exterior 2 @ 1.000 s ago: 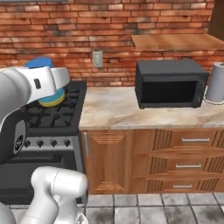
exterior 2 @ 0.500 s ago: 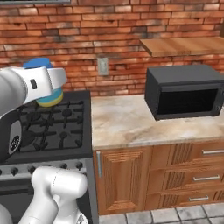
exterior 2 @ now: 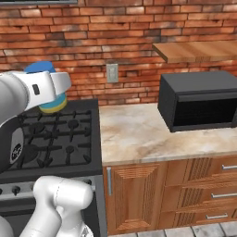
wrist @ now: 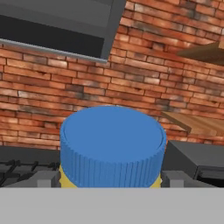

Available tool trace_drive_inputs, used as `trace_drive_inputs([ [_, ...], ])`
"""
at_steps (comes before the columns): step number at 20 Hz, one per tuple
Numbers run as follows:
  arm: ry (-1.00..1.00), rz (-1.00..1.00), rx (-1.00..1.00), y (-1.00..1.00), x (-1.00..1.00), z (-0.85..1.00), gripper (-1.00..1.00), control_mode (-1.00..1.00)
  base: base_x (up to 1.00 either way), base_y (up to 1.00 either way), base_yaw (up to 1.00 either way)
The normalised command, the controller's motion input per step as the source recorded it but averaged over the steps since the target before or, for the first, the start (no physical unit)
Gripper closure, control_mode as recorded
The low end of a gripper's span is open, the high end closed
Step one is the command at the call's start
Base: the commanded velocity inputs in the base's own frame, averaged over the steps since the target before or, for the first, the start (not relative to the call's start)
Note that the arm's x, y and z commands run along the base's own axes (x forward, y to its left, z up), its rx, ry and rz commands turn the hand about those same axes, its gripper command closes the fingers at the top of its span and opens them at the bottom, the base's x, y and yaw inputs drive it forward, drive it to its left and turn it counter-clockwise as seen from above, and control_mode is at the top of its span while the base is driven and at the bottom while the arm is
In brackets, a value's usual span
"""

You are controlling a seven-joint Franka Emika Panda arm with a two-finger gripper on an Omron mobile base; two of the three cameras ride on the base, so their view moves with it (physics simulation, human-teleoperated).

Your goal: Take 2 condiments from the cabinet and move them on the counter near the stove.Make sure the condiments are lined up with each other, next to each other.

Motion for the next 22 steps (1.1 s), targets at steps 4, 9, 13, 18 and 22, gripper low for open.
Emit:
trace_drive_inputs([
  [4,0.00,0.00,0.00,0.00,0.00,0.00,1.00,1.00,0.18,0.00,0.00],
  [9,0.01,0.00,-0.01,0.00,0.12,-0.07,1.00,-1.00,0.00,0.00,0.00],
  [13,0.04,0.01,-0.05,0.00,0.59,-0.36,1.00,-1.00,0.00,0.00,0.00],
  [18,0.03,0.11,-0.01,0.00,0.77,-0.52,1.00,-1.00,0.00,0.00,0.00],
  [22,0.00,0.18,0.00,-0.03,0.62,-0.48,1.00,-1.00,0.00,0.00,0.00],
])
